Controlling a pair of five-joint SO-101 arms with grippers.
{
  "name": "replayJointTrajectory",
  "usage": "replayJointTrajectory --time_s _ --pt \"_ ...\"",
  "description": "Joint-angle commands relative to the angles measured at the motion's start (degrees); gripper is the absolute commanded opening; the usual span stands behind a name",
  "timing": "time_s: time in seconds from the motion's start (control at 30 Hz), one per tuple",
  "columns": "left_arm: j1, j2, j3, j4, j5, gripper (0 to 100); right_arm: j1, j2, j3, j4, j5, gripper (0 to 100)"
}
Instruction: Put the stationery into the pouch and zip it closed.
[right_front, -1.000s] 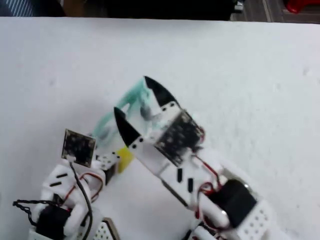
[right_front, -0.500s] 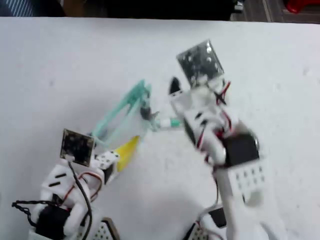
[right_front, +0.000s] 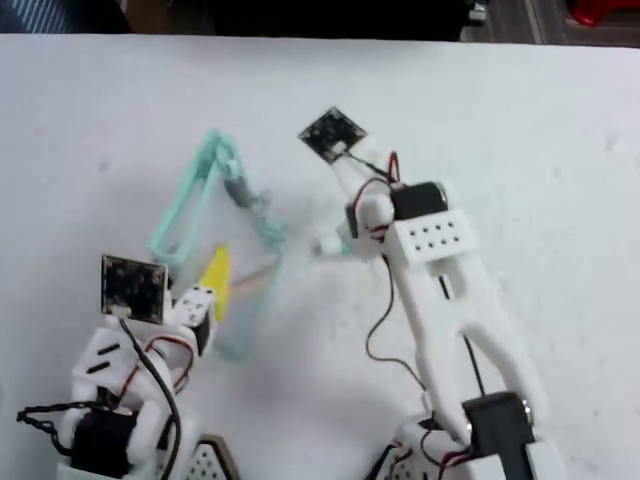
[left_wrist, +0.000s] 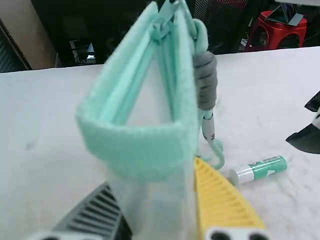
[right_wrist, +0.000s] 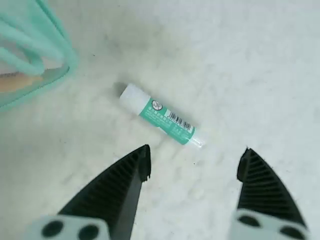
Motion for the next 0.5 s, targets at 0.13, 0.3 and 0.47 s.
replayJointTrajectory --time_s 0.13,0.3,0.47 --pt "-1.19 -0.57 -0.97 -2.11 -0.26 15 0.31 5.93 -2.11 -0.66 8.88 26.2" --pt "-4.0 -0.57 -1.14 -2.11 -0.26 15 0.31 11.21 -2.2 -1.1 13.89 26.2" --pt "-3.82 -0.57 -1.05 -2.11 -0.26 15 -0.04 16.4 -2.2 -4.44 18.37 26.2"
